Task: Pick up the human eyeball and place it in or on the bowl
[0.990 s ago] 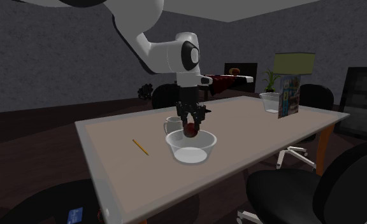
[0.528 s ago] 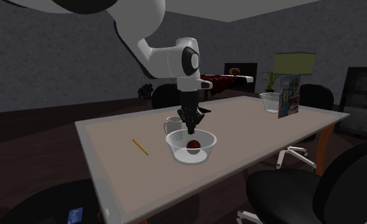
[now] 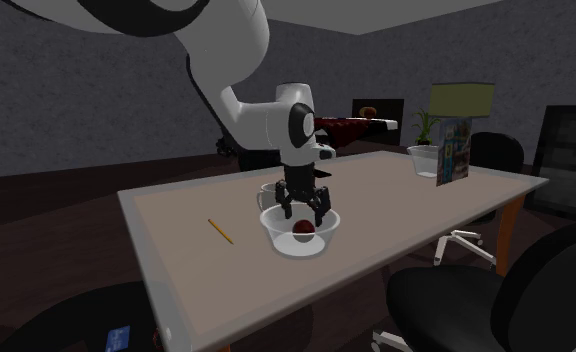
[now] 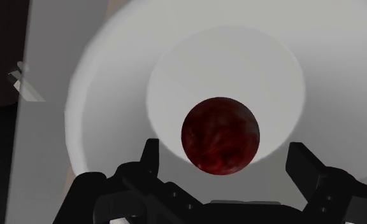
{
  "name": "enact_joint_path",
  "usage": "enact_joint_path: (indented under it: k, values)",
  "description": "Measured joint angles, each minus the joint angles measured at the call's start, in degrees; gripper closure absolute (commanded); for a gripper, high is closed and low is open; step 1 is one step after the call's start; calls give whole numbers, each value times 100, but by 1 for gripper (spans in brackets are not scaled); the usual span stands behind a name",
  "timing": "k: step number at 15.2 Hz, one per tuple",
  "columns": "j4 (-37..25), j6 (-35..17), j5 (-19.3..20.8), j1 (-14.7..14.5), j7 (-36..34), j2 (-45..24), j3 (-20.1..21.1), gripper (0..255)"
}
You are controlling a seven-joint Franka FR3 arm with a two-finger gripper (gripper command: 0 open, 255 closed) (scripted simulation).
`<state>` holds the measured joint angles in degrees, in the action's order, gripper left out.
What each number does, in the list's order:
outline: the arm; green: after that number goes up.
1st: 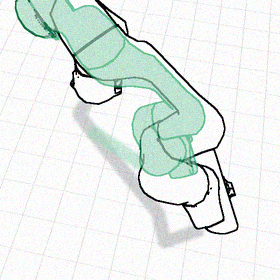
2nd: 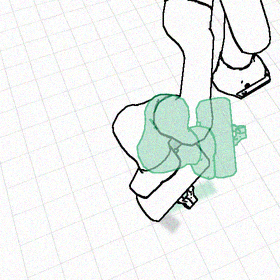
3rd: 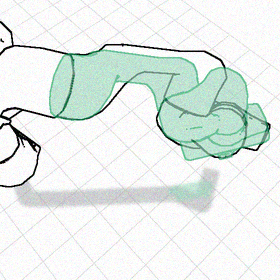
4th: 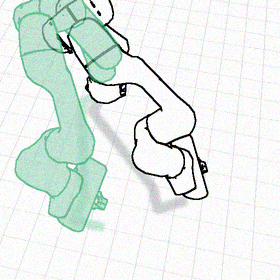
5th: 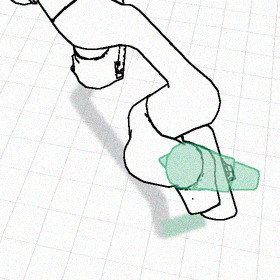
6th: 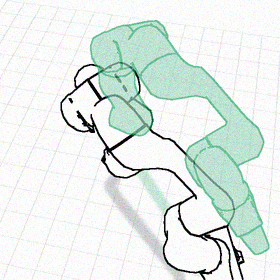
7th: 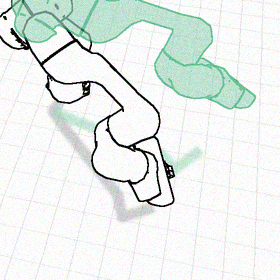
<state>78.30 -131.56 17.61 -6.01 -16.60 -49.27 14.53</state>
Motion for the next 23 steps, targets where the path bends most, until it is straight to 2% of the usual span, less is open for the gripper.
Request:
enact_joint_path:
  k: [5,12,13,23]
  values:
    - [-104,-211,61,-31,23,-288,-45,0]
    - [-128,-244,69,-32,27,-341,-54,0]
    - [-128,-244,69,-32,27,-341,-54,255]
    - [-128,-244,69,-32,27,-342,-54,255]
